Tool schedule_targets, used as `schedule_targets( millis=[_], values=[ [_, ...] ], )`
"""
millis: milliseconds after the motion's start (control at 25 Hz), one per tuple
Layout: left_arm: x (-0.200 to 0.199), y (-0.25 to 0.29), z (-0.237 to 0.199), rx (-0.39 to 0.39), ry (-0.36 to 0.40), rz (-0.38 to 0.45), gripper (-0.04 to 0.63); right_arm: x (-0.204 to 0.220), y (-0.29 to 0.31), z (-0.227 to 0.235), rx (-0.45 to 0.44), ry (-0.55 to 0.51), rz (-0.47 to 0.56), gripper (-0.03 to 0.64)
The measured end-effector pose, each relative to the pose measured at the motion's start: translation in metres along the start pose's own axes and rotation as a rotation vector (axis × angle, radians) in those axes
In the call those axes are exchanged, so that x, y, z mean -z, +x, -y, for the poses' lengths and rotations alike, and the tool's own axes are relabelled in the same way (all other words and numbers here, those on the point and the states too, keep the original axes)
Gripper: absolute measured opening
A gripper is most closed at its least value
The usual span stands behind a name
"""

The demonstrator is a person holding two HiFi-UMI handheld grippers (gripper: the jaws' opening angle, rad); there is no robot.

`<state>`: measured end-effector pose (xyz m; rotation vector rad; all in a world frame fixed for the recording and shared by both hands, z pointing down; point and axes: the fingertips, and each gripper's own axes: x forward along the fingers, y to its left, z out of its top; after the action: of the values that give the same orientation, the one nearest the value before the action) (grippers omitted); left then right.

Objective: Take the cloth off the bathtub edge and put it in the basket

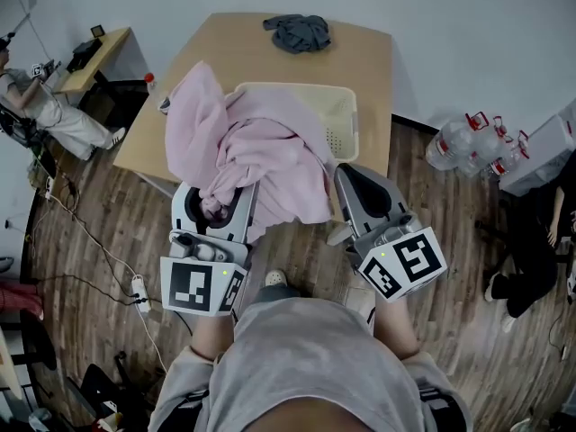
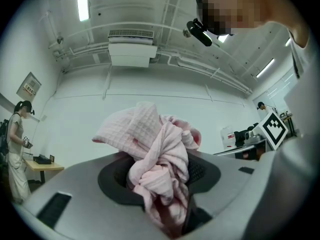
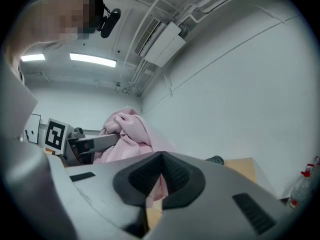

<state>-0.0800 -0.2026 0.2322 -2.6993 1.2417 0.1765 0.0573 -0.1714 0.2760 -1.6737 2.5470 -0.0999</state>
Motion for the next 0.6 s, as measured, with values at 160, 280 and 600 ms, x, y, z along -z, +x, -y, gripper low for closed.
schedule_targets(
  millis=[160, 280, 600],
  values=[
    [0.009, 0.014, -0.021, 0.048, -0.012, 0.003, 0.219, 0.006, 0.018, 0.001, 0.055, 0.002, 0.0, 0.006],
    [0.016, 0.024, -0.032, 0.086, -0.018, 0.0, 0.219, 0.01, 0.029, 0.002, 0.095, 0.006, 0.001, 0.006],
    [0.027, 0.076, -0.068, 0.18, -0.055, -0.015, 0.219, 0.008, 0.074, 0.023, 0.194, 0.021, -0.018, 0.006]
  ],
)
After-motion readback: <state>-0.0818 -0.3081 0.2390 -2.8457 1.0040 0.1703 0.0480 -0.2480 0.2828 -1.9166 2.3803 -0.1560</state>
